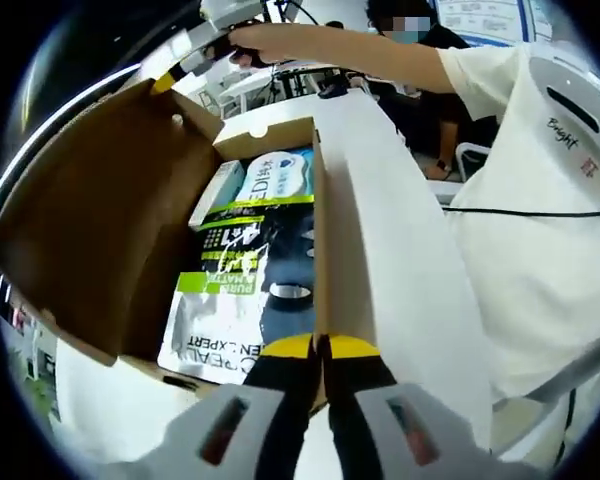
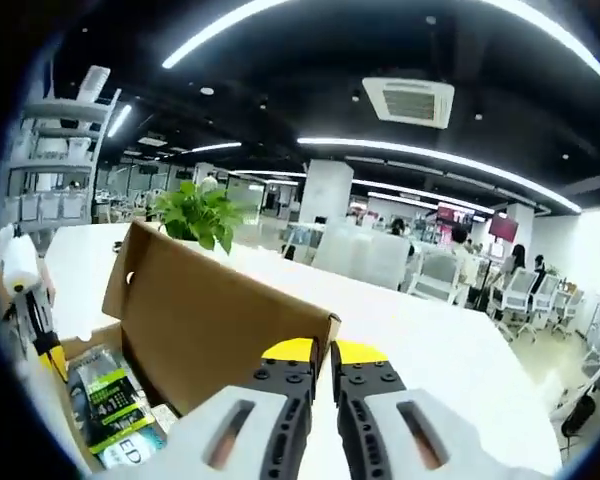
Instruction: Operate the shoe box by opening the lid, removing the specified soft item, and placing it in the target area until the item is outside and the box remains undamaged.
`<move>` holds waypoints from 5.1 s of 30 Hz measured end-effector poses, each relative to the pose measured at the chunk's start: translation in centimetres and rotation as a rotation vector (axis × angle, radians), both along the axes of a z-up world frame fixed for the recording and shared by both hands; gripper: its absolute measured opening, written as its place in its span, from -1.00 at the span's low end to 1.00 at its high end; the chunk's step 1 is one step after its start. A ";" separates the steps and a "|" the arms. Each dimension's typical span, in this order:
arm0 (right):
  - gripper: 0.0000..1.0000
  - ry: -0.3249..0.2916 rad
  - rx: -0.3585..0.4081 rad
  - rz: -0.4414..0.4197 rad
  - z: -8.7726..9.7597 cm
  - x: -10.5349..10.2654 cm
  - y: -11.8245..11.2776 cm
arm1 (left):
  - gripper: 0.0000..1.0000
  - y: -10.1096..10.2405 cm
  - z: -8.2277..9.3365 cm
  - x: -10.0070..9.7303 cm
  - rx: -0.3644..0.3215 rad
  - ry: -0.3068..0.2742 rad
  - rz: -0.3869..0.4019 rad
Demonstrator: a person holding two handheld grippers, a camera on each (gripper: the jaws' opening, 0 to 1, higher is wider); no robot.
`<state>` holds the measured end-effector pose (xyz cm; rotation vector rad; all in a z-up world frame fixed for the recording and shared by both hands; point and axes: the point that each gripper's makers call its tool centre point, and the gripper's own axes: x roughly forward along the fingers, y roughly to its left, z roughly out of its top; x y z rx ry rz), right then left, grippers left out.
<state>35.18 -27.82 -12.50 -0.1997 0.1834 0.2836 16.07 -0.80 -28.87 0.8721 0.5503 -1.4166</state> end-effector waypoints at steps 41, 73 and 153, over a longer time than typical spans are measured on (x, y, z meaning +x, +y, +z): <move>-1.00 0.274 -0.006 -0.195 -6.3 6.2 -0.2 | -0.95 0.1 -0.1 0.0 0.029 0.030 0.022; -1.00 0.354 -0.104 -0.227 -10.7 6.5 -0.3 | -0.94 0.0 -0.1 0.2 0.014 0.041 0.068; -0.40 -0.004 0.092 0.309 -3.6 -6.6 8.2 | -0.94 -0.3 -0.2 -0.1 0.007 0.073 0.064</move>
